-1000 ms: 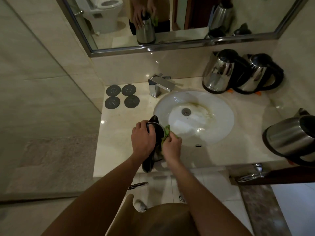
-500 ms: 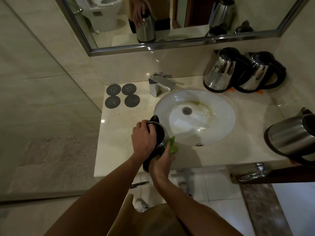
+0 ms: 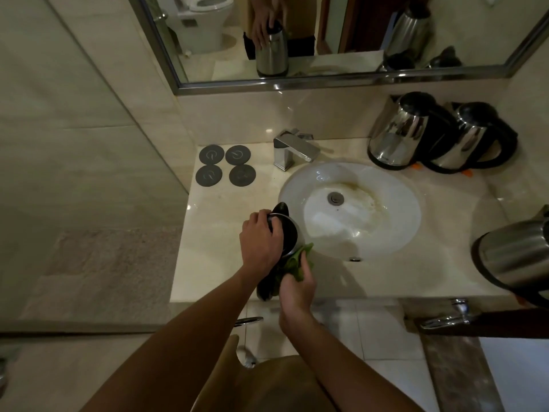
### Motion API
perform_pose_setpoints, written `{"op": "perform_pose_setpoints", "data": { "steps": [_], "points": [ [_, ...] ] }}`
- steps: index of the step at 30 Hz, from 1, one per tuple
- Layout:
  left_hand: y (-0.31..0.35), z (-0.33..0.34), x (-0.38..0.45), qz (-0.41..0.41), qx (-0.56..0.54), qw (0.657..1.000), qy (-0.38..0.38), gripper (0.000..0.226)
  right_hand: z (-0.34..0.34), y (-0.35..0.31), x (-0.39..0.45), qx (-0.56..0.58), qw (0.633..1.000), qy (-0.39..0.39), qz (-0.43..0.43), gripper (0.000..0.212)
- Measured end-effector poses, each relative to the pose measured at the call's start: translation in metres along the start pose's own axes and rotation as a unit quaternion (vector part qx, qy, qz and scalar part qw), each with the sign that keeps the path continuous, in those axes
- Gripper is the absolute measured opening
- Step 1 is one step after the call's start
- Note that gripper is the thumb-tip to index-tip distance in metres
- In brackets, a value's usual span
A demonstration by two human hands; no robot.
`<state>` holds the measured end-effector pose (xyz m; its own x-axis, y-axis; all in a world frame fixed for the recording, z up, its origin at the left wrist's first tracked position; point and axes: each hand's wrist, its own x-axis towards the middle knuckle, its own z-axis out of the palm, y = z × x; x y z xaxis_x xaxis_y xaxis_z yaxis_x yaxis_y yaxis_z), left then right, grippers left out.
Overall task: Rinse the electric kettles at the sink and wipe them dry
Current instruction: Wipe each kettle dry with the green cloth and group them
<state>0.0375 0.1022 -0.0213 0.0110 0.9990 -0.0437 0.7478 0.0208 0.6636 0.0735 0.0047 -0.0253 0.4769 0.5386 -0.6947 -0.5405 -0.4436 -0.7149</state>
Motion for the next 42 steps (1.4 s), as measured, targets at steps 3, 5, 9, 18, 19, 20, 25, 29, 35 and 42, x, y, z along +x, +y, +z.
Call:
{"op": "perform_pose_setpoints", "data": {
  "steps": [3,5,9,18,19,20,25,29,35,42],
  "points": [
    [0.000,-0.002,-0.001,0.000,-0.002,1.000,-0.004,0.044,-0.010,0.003,0.023,-0.036,0.998,-0.010,0.049,0.060],
    [0.000,-0.002,-0.001,0.003,0.011,1.000,-0.019,0.047,-0.018,0.001,0.038,-0.024,0.994,-0.040,0.100,0.044],
    [-0.001,-0.003,0.001,0.030,0.073,0.996,-0.043,0.067,-0.019,0.001,0.037,-0.129,0.991,-0.036,0.008,0.046],
    [-0.001,-0.007,0.002,0.067,0.105,0.991,-0.053,0.087,-0.023,-0.035,0.054,-0.421,0.847,-0.027,-0.322,0.044],
    [-0.001,-0.007,0.002,0.064,0.102,0.991,-0.053,0.088,-0.019,-0.038,0.062,-0.428,0.847,-0.045,-0.312,0.045],
    [-0.001,-0.008,0.002,0.063,0.098,0.992,-0.055,0.087,-0.016,-0.041,0.072,-0.420,0.857,-0.058,-0.292,0.043],
    [0.001,-0.011,0.004,0.064,0.097,0.990,-0.079,0.084,-0.023,-0.040,0.094,-0.388,0.906,-0.110,-0.128,0.038],
    [-0.003,-0.015,0.010,0.081,0.110,0.984,-0.114,0.087,-0.033,-0.003,0.077,-0.335,0.932,-0.079,-0.112,0.035],
    [-0.012,-0.024,0.022,0.145,0.125,0.968,-0.160,0.091,-0.028,-0.044,0.064,-0.361,0.880,-0.143,-0.276,0.051],
    [-0.018,-0.034,0.028,0.181,0.148,0.950,-0.207,0.097,-0.026,-0.051,0.094,-0.458,0.849,-0.199,-0.175,0.038]
  ]
}}
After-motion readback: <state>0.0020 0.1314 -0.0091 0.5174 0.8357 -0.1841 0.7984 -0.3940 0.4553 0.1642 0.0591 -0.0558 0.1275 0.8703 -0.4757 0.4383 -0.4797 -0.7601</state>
